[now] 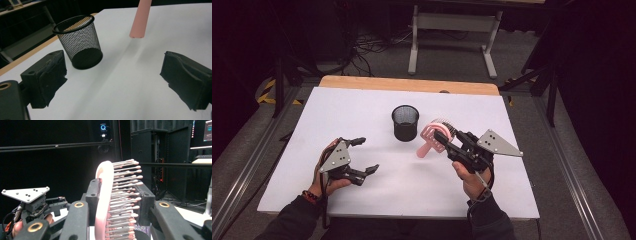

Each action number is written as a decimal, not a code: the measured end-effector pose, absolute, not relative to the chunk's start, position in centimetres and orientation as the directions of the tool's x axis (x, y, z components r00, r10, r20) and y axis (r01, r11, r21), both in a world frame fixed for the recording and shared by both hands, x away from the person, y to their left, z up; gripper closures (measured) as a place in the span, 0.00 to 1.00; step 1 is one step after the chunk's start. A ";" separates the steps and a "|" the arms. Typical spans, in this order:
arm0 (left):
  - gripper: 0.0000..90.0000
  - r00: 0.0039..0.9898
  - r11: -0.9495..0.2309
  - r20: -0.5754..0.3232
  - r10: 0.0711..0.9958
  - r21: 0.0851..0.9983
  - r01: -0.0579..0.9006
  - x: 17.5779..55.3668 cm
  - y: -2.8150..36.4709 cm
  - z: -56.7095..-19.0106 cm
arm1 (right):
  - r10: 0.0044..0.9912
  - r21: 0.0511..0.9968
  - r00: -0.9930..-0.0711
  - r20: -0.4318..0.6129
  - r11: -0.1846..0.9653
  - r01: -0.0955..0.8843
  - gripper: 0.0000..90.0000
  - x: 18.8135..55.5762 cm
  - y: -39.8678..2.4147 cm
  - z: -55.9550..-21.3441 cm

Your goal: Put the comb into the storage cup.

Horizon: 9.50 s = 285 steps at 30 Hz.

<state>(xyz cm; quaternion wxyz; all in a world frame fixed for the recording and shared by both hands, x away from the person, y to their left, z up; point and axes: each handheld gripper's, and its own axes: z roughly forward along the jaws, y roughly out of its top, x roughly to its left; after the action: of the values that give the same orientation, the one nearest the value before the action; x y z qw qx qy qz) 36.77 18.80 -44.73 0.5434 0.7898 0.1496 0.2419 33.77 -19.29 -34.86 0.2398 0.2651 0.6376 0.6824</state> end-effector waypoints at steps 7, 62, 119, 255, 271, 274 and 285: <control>0.07 0.819 -0.362 0.221 0.529 0.932 -0.017 36.5 19.9 -45.4 | 0.670 0.997 -0.740 0.053 -0.073 0.006 0.70 33.7 -19.6 -34.8; 0.08 0.803 -0.368 0.199 0.562 0.929 0.027 34.2 23.3 -46.2 | 0.699 1.000 -0.715 -0.005 -0.010 -0.017 0.70 37.6 -17.4 -30.6; 0.08 0.813 -0.359 0.179 0.554 0.932 0.040 34.6 23.3 -46.6 | 0.714 0.999 -0.700 0.011 -0.037 -0.023 0.71 44.2 -13.3 -26.0; 0.05 0.822 -0.369 0.178 0.541 0.929 0.042 34.4 23.6 -46.5 | 0.783 0.974 -0.607 0.137 0.005 0.226 0.66 49.7 -12.2 -36.7; 0.05 0.810 -0.358 0.178 0.559 0.933 0.042 34.5 24.2 -46.2 | 0.836 0.970 -0.528 0.149 -0.021 0.242 0.63 49.8 -13.2 -37.6; 0.05 0.809 -0.356 0.178 0.560 0.933 0.041 34.5 24.3 -46.1 | 0.840 0.969 -0.523 0.148 -0.016 0.248 0.62 49.8 -13.4 -37.8; 0.05 0.809 -0.364 0.183 0.558 0.930 0.041 34.5 24.2 -46.1 | 0.842 0.965 -0.510 0.174 -0.042 0.261 0.61 49.7 -14.7 -38.5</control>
<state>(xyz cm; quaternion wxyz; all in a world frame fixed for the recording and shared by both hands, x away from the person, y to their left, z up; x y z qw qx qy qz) 34.49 24.15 -46.13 0.5310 0.7892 0.1898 0.2435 49.67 -14.73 -38.46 0.2499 0.4272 0.6455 0.5818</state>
